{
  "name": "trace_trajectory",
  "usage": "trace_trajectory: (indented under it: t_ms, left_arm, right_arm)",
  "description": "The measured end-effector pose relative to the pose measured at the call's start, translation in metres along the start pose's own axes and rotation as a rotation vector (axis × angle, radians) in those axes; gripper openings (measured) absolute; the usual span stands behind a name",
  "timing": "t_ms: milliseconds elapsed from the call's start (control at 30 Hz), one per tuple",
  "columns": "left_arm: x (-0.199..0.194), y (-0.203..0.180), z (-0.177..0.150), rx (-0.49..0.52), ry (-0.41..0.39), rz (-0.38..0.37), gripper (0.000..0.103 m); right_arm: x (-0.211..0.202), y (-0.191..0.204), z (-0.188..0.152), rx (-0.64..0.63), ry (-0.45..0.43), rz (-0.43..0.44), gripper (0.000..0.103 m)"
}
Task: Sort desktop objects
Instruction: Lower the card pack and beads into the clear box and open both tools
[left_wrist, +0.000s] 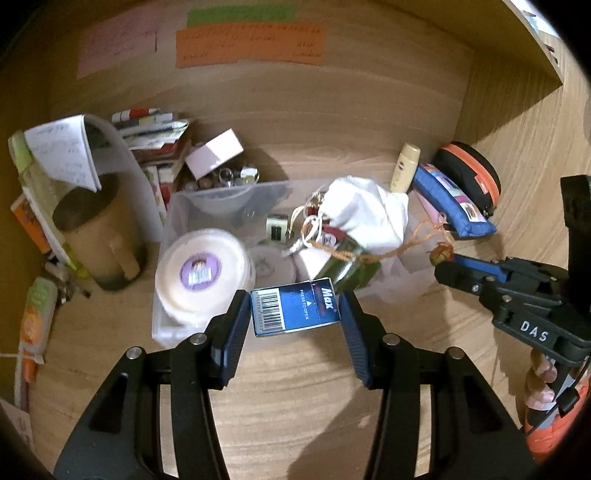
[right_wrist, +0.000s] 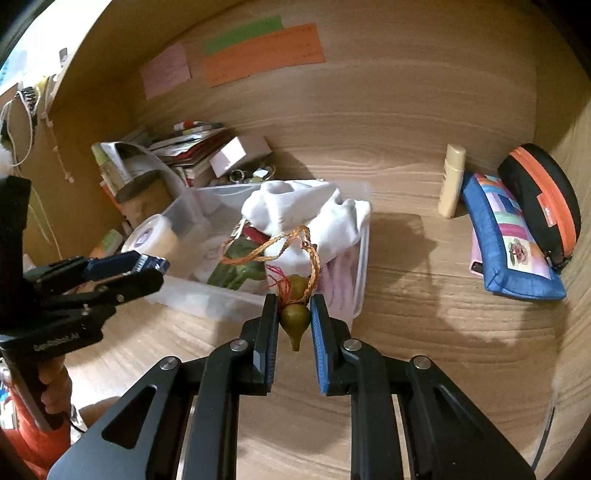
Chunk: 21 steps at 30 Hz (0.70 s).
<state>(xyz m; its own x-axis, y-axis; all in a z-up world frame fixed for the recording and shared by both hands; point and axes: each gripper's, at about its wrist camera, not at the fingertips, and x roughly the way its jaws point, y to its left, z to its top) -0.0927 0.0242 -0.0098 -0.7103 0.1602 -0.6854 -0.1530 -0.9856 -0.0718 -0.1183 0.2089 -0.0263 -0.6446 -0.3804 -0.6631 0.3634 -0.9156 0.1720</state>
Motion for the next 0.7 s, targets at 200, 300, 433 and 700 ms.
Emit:
trace_trajectory:
  t_ms: [200,300,433,700]
  left_arm:
    - [0.010,-0.006,0.011,0.018,-0.002,-0.004,0.049]
    - [0.019,-0.008,0.013,0.027,0.007,-0.001,0.049]
    - [0.030,-0.011,0.015,0.033,0.015,0.010,0.049]
    - [0.039,-0.014,0.013,0.044,0.034,0.001,0.051]
  right_arm:
    - [0.007,-0.002,0.006,-0.016,0.000,-0.003,0.015]
    - [0.012,-0.001,0.008,-0.022,0.004,-0.012,0.015]
    - [0.017,-0.001,0.010,-0.030,0.005,-0.028,0.015]
    - [0.024,0.001,0.012,-0.049,0.010,-0.067,0.017]
